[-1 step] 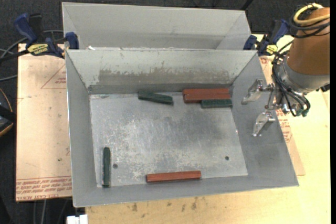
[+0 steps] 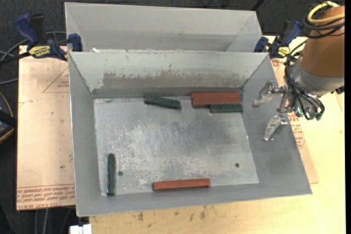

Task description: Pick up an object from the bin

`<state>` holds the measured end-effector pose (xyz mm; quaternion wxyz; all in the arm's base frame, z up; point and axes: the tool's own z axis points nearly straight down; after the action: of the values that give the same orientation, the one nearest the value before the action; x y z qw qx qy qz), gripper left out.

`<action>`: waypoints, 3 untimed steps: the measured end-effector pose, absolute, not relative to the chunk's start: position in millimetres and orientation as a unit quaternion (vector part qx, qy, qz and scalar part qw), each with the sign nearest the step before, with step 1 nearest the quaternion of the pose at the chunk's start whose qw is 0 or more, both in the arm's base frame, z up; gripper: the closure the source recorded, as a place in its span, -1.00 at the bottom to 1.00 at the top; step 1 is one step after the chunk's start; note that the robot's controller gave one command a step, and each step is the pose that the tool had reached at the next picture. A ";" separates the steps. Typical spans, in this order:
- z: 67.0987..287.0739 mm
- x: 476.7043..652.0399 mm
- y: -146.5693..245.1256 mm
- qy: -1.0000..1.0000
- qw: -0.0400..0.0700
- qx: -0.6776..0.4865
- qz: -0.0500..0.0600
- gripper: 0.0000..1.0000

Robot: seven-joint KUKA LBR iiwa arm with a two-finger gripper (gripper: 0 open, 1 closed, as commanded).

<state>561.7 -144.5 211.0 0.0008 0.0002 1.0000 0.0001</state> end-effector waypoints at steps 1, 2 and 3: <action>209.1 565.4 -144.4 1.000 0.002 -0.002 0.000 -1.00; 190.4 582.0 -141.8 0.999 -0.002 -0.034 0.001 -1.00; 156.8 611.6 -120.8 0.999 0.007 -0.044 -0.001 -1.00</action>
Offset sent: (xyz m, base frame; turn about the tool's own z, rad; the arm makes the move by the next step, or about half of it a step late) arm 0.0279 0.0031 0.0139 -0.1244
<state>611.6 -120.8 156.8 0.0065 -0.0442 0.9990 -0.0014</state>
